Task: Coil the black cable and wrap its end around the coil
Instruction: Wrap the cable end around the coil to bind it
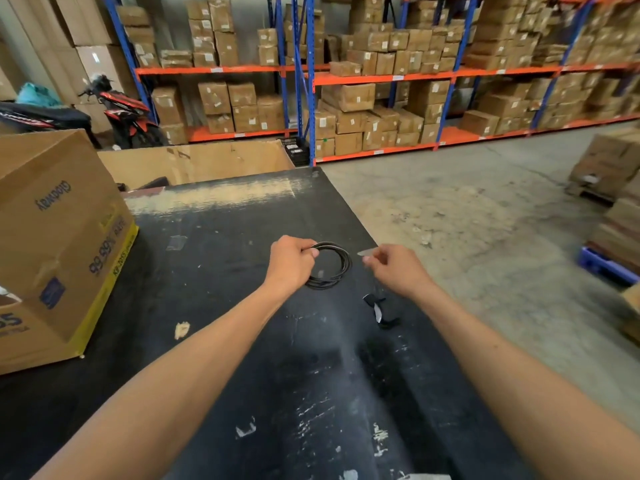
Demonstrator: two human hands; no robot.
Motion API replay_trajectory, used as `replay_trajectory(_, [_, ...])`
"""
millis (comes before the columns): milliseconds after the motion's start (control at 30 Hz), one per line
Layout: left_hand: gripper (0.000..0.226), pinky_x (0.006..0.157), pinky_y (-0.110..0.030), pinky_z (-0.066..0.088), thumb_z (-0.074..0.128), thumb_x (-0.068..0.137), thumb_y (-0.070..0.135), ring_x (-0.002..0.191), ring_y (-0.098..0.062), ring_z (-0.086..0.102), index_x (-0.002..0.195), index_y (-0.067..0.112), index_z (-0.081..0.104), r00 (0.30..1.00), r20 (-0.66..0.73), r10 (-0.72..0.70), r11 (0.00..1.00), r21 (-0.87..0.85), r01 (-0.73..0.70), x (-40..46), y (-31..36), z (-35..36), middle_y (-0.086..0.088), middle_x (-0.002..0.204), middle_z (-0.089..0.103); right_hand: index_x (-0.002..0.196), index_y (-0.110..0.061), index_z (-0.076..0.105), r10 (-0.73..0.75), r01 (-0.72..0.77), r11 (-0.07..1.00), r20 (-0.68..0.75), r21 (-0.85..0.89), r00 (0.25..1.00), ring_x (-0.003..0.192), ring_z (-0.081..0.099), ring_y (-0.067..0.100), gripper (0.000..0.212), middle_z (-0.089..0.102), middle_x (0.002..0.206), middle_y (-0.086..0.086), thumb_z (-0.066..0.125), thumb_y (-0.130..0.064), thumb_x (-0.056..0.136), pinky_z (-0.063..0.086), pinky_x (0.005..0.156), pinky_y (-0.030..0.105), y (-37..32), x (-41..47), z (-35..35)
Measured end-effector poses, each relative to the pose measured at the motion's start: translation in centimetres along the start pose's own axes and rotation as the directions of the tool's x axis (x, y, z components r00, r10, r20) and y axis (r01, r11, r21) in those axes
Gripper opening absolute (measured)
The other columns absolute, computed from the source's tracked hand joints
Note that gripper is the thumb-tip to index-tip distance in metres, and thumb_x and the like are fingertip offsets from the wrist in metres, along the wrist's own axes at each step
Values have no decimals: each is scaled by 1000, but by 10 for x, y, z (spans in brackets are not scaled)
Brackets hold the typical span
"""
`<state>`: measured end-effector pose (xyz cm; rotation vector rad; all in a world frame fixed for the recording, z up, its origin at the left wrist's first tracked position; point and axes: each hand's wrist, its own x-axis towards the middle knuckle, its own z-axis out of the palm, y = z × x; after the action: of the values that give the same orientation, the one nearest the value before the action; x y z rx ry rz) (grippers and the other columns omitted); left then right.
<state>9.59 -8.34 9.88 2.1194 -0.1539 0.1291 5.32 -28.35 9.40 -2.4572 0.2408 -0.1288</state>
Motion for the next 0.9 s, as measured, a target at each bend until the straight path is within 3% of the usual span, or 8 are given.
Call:
replay_trajectory(100, [19,51,-12,34,60,91,7,74,-17,42,81,12,75,999,21,-48,999,12,48,-3,-16,12,-1,77,52,81,-10,71,194,-149,947,136,-286,971,89,70,31,38,73,87,13,67,-47,88,49,69,32,30,-16,20])
replay_trajectory(200, [22,47,-10,33,61,90,8,73,-17,41,73,20,67,997,32,-74,997,18,73,-1,-22,21,-1,75,53,105,-12,69,263,-184,883,132,-431,956,103,70,33,44,73,109,12,71,-49,84,53,81,37,45,-27,43])
replay_trajectory(267, [20,50,-10,34,62,91,9,75,-16,44,77,20,71,993,42,-106,994,16,106,3,-23,24,0,77,55,107,-9,70,260,-193,884,102,-426,960,102,71,35,34,74,111,13,68,-37,87,54,84,39,48,-27,49])
replay_trajectory(433, [25,80,-17,37,63,93,11,90,-12,55,116,6,72,988,25,-154,988,0,154,14,-24,26,-5,99,70,68,-9,67,254,-222,959,179,-178,951,73,69,26,24,72,71,6,69,-32,76,56,68,32,42,1,35])
replay_trajectory(533, [23,82,-17,36,65,92,10,90,-13,53,113,4,73,985,16,-170,985,-15,170,21,-22,29,1,91,61,60,-14,57,264,-217,945,181,-245,947,69,63,29,33,59,64,6,73,-36,78,44,56,28,43,8,28])
replay_trajectory(667, [21,79,-18,38,64,92,9,86,-14,54,108,2,75,985,33,-170,985,-6,171,28,-23,39,-5,90,65,107,-11,67,317,-210,895,230,-394,920,106,69,33,49,70,110,10,73,-51,80,52,81,36,49,-5,50])
replay_trajectory(733, [23,80,-16,39,63,93,9,88,-12,57,112,3,73,984,46,-173,985,0,173,28,-22,42,-7,101,70,101,-11,69,297,-191,902,236,-387,925,102,69,34,43,72,108,11,67,-50,83,54,83,38,49,-8,58])
replay_trajectory(900, [17,77,-23,48,63,92,9,76,-24,64,94,5,79,982,43,-185,983,15,184,35,-23,44,-4,85,67,74,-9,69,140,-80,973,281,-216,949,79,71,28,28,73,79,10,70,-36,81,53,65,29,26,13,36])
